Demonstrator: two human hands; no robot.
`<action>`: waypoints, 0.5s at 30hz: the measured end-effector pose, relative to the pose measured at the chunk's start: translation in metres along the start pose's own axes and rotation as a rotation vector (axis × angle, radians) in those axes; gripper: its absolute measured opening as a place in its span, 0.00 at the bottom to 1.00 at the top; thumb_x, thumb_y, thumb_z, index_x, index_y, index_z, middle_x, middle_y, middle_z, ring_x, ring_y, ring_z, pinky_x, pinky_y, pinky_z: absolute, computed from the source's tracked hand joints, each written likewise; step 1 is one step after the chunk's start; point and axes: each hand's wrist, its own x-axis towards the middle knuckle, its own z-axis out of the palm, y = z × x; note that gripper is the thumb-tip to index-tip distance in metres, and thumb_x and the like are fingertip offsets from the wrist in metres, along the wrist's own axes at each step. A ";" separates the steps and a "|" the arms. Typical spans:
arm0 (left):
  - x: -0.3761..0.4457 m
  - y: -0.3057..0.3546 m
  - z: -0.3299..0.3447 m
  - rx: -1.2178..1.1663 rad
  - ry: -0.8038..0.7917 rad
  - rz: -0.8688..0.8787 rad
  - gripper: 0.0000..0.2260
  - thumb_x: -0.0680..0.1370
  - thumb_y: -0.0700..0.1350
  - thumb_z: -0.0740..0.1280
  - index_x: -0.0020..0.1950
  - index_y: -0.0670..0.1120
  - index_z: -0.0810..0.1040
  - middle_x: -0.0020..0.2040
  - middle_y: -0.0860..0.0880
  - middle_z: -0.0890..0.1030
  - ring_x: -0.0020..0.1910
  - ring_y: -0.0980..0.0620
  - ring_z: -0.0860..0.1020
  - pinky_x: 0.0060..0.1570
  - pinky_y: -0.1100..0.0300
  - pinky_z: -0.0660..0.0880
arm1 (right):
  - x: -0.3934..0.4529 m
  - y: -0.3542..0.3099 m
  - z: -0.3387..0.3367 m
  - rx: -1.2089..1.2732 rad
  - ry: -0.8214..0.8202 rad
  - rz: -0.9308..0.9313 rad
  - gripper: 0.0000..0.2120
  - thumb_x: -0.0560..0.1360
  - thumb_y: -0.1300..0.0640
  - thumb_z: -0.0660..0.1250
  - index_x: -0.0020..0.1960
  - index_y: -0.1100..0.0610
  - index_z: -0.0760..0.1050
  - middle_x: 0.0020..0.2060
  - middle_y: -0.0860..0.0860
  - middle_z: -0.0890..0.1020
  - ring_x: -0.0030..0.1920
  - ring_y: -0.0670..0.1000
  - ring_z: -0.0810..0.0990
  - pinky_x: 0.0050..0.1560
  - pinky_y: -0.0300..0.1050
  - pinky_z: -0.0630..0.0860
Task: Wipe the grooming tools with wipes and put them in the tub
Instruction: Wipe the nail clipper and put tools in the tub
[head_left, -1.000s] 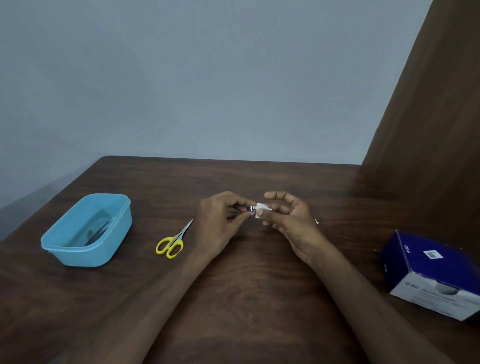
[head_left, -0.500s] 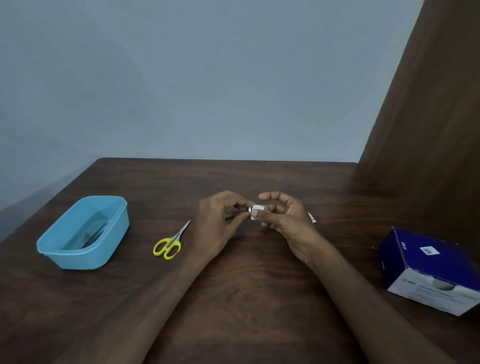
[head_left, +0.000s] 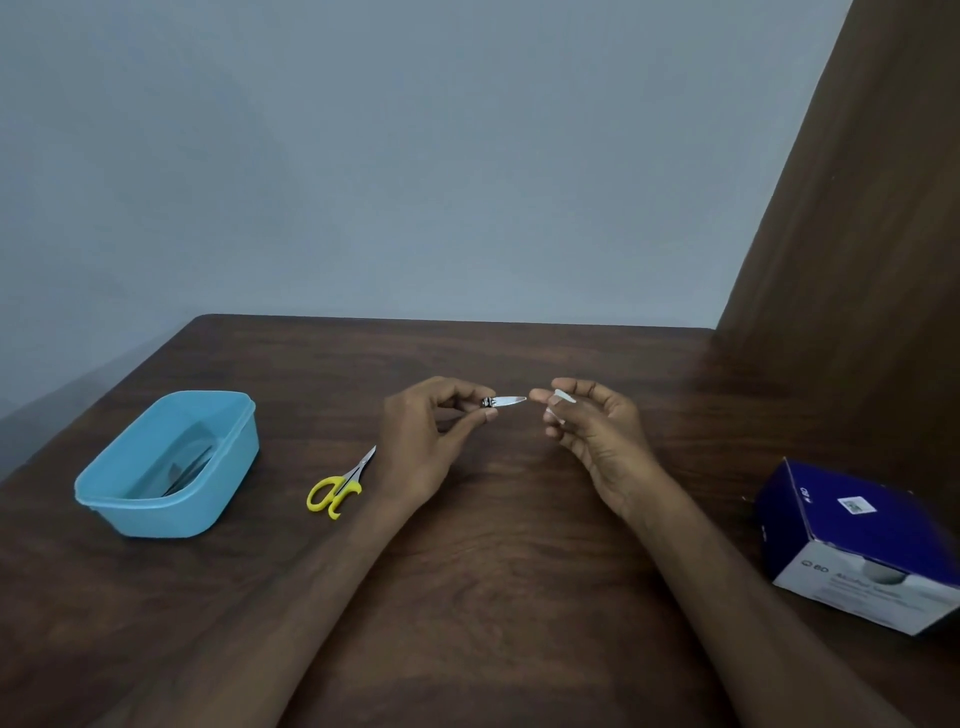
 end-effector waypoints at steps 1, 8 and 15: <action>0.000 0.000 0.000 -0.006 0.006 -0.017 0.07 0.75 0.42 0.81 0.51 0.49 0.89 0.47 0.56 0.88 0.46 0.57 0.86 0.48 0.58 0.85 | 0.000 0.001 -0.001 -0.021 0.013 -0.021 0.10 0.78 0.70 0.71 0.58 0.62 0.78 0.48 0.55 0.90 0.39 0.47 0.83 0.45 0.40 0.81; -0.005 0.015 0.001 -0.023 -0.042 0.051 0.05 0.76 0.42 0.80 0.51 0.48 0.89 0.48 0.55 0.88 0.48 0.58 0.86 0.46 0.73 0.77 | -0.007 0.019 0.014 -0.150 -0.078 -0.047 0.04 0.78 0.65 0.74 0.45 0.59 0.84 0.36 0.54 0.85 0.37 0.47 0.82 0.46 0.43 0.82; -0.003 0.007 0.001 0.044 -0.041 0.048 0.06 0.76 0.46 0.81 0.52 0.51 0.89 0.47 0.58 0.88 0.49 0.58 0.86 0.45 0.66 0.81 | -0.005 0.014 0.013 -0.055 -0.066 0.048 0.09 0.77 0.68 0.74 0.54 0.58 0.86 0.46 0.56 0.89 0.45 0.48 0.87 0.50 0.42 0.85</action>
